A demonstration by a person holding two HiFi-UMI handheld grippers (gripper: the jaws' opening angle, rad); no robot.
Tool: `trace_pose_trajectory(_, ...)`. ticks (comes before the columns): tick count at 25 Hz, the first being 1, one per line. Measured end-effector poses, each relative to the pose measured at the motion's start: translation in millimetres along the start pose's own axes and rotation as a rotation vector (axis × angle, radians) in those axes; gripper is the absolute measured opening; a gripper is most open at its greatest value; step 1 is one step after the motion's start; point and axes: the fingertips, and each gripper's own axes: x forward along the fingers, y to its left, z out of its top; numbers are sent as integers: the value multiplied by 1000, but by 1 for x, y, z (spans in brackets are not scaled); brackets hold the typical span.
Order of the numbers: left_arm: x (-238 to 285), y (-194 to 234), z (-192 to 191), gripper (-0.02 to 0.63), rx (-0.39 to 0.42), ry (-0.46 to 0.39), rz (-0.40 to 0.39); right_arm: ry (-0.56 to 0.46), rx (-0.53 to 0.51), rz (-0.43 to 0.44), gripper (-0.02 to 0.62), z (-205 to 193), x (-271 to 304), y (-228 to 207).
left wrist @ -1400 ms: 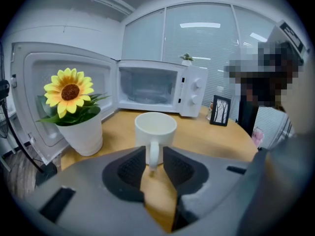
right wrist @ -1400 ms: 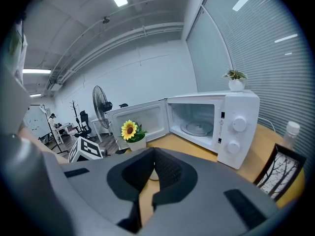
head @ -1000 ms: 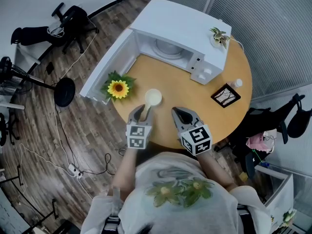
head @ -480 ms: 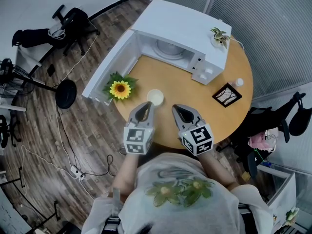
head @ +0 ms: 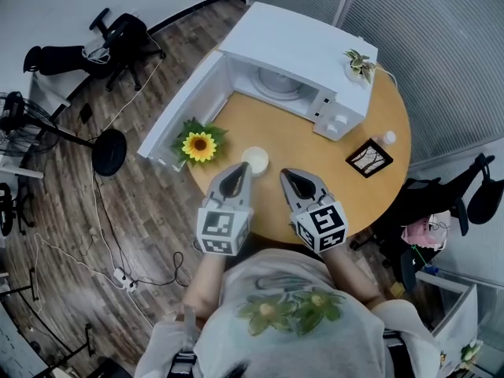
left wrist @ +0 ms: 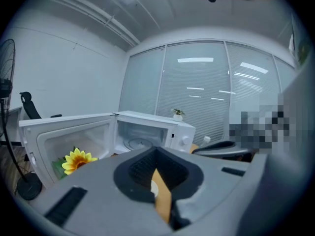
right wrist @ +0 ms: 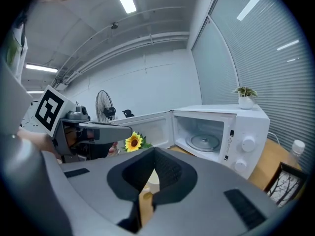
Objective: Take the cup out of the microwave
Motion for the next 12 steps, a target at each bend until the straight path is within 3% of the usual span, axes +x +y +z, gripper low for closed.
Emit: trace_pose_trajectory(12, 4, -5, 0, 5, 4, 13, -37, 2, -17, 11, 17, 5, 2, 2)
